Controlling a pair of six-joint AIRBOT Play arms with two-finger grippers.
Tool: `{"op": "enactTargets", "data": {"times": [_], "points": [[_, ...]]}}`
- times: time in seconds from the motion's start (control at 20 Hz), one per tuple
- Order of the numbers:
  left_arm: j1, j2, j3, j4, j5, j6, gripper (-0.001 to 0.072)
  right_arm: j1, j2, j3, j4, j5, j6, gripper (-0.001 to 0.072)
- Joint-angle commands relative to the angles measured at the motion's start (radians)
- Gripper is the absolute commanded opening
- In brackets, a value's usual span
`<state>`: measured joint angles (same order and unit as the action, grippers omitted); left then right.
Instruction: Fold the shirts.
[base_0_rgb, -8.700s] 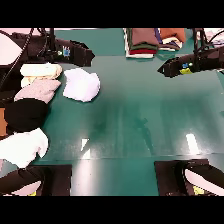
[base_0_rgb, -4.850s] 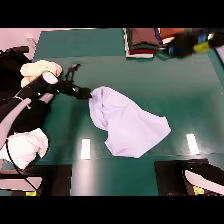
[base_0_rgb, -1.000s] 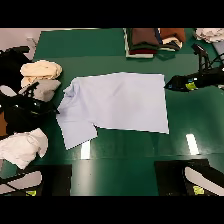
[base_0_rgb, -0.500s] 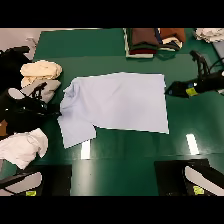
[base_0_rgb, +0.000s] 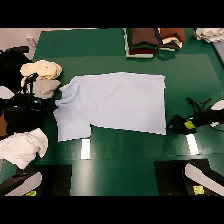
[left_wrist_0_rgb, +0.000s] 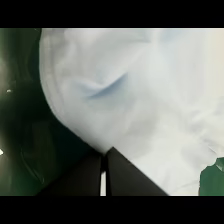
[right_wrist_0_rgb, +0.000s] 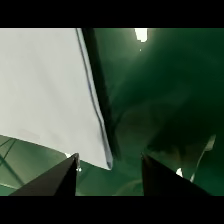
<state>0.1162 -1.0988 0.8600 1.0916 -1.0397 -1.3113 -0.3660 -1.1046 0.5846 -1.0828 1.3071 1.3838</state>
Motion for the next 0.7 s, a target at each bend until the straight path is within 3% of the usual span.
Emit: {"op": "enactTargets", "data": {"times": [0.0, 0.1, 0.15, 0.2, 0.4, 0.65], "points": [[0.0, 0.006, 0.001, -0.002, 0.0, -0.001, 0.0024, 0.095, -0.056, -0.055, 0.101, -0.083, -0.013, 0.0413], [0.0, 0.006, 0.002, -0.001, 0.0, -0.001, 0.0024, 0.192, -0.079, -0.029, 0.114, -0.121, -0.016, 0.0211], [0.0, 0.007, 0.003, -0.001, 0.0, -0.002, 0.0024, 0.24, -0.079, -0.004, 0.112, -0.136, -0.03, 0.005], [0.0, 0.007, 0.018, 0.0, -0.01, -0.002, 0.0024, 0.275, -0.07, 0.029, 0.111, -0.148, -0.032, 0.0018], [0.0, 0.092, 0.219, 0.0, -0.038, -0.052, 0.0024, 0.318, 0.078, 0.283, 0.111, -0.145, -0.032, 0.0017], [0.0, 0.296, 0.663, 0.0, 0.017, -0.103, 0.0024, 0.219, 0.265, 0.784, 0.111, -0.144, -0.031, 0.0017]]}}
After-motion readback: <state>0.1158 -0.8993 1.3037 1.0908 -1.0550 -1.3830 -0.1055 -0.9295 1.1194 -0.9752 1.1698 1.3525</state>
